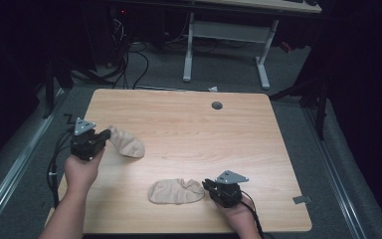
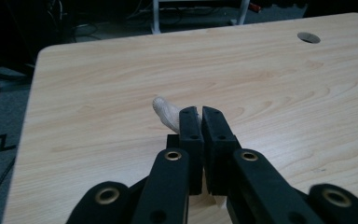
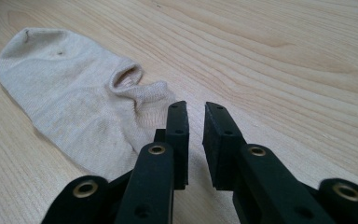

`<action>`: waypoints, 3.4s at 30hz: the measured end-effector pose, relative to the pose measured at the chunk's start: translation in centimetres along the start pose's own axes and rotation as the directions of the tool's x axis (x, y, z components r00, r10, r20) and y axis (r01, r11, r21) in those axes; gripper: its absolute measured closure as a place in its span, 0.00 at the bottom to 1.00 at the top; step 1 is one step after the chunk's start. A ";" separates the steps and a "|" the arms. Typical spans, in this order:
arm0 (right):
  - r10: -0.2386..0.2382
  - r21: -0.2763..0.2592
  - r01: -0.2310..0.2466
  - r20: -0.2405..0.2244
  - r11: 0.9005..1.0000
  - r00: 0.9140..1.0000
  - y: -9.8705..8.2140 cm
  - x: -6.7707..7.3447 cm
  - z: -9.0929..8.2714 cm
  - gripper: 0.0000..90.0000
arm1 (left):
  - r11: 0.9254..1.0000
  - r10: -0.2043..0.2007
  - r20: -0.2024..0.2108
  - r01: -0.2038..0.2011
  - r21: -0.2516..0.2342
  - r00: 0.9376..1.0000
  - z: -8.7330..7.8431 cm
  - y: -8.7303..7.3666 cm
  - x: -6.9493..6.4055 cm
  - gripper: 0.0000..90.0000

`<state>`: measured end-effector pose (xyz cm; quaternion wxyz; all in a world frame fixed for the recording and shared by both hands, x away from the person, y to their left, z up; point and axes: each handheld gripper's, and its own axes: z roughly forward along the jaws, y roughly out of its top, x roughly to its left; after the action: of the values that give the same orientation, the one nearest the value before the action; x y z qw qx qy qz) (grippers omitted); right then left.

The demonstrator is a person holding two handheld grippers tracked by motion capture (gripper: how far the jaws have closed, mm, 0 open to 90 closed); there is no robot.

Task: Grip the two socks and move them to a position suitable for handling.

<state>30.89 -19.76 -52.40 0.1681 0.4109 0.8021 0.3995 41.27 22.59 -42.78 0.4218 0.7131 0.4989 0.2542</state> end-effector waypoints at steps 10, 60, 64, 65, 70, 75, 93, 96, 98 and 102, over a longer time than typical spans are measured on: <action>0.002 -0.001 -0.002 0.001 1.000 1.000 0.0 0.0 -0.1 0.90 | 0.999 0.025 -0.016 -0.026 -0.032 1.000 -2.0 1.9 0.1 0.98; 0.022 -0.017 -0.022 -0.005 1.000 1.000 -0.2 -0.7 -0.5 0.90 | 0.960 0.233 0.334 -0.271 0.074 0.913 8.0 1.1 -19.1 0.72; 0.019 -0.015 -0.019 -0.007 1.000 1.000 -0.2 -0.7 -0.5 0.90 | 0.964 0.207 0.296 -0.246 0.102 0.933 8.2 0.5 -17.3 0.71; 0.017 -0.014 -0.017 -0.007 1.000 1.000 -0.2 -0.7 -0.4 0.90 | 0.965 0.199 0.286 -0.238 0.109 0.937 8.2 0.3 -16.7 0.71; 0.016 -0.011 -0.016 -0.007 1.000 1.000 -0.1 -0.6 -0.4 0.90 | 0.965 0.175 0.238 -0.214 0.150 0.955 8.3 -1.4 -13.9 0.69; 0.012 -0.007 -0.012 0.000 1.000 1.000 -0.1 -0.6 -0.3 0.90 | 0.965 0.148 0.183 -0.182 0.188 0.972 8.3 -3.1 -10.7 0.66; 0.015 -0.003 -0.015 0.007 1.000 1.000 0.0 -0.4 0.2 0.87 | 0.985 0.014 0.211 -0.050 0.167 0.977 8.0 -5.1 -6.9 0.57; 0.016 -0.003 -0.016 0.006 1.000 1.000 0.0 -0.4 0.2 0.87 | 0.985 0.016 0.225 -0.054 0.164 0.974 8.3 -4.7 -7.6 0.58; 0.011 -0.003 -0.011 0.007 1.000 1.000 0.0 -0.4 0.3 0.87 | 0.982 0.025 0.233 -0.067 0.175 0.972 8.8 -4.5 -8.2 0.59; 0.010 -0.003 -0.010 0.010 1.000 1.000 -0.1 -0.3 0.2 0.87 | 0.972 0.010 0.231 -0.064 0.227 0.973 10.2 -4.5 -8.8 0.70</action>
<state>31.21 -19.94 -52.61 0.1705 0.4165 0.7987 0.3994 43.72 11.56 -51.37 0.3848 0.7915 0.4599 0.1181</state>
